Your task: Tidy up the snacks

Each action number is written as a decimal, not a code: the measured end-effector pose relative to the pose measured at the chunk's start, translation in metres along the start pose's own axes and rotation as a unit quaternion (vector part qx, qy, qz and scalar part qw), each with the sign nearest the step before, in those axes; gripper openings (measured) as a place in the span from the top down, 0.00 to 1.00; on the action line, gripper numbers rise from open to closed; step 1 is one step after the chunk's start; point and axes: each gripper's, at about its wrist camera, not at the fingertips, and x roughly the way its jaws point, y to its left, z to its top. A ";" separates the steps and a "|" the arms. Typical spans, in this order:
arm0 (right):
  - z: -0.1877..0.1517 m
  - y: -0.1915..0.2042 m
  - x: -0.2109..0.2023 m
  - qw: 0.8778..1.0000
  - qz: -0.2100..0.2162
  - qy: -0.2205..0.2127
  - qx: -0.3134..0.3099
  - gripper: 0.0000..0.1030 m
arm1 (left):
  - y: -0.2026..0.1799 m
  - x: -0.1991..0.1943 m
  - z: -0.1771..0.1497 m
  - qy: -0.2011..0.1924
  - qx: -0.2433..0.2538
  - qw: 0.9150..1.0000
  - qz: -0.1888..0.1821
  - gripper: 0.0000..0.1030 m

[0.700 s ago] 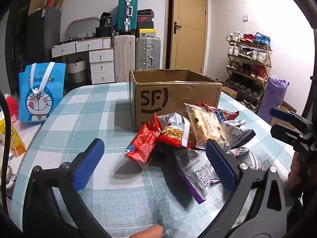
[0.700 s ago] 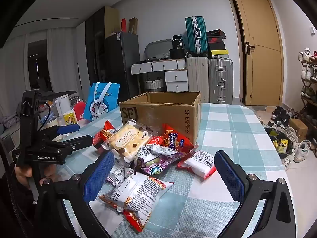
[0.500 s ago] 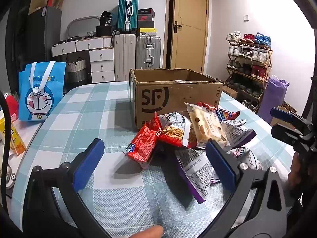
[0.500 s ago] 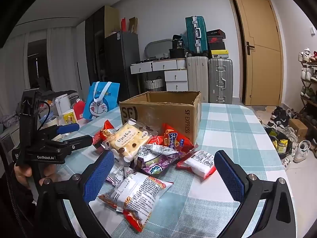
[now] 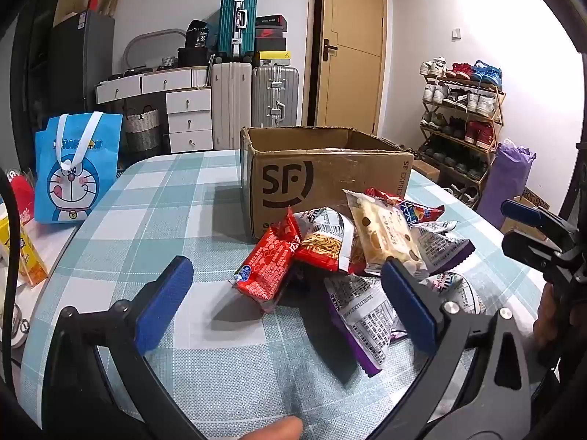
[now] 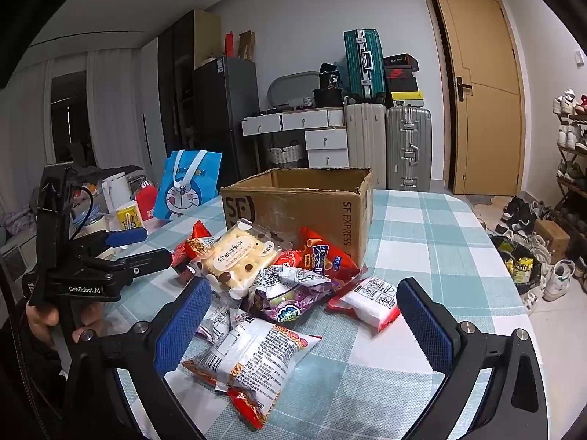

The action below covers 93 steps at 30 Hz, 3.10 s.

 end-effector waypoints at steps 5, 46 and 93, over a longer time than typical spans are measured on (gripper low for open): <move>-0.001 0.000 0.001 1.000 0.000 0.000 0.000 0.00 | 0.000 0.004 -0.004 0.000 0.000 1.000 0.000 0.01; -0.004 0.000 0.005 1.000 -0.003 0.006 0.001 0.00 | 0.000 0.004 -0.003 0.002 -0.001 1.000 0.000 0.01; 0.000 0.001 0.017 0.998 -0.008 0.061 0.001 0.00 | -0.019 0.013 -0.004 0.044 0.038 0.998 -0.026 0.01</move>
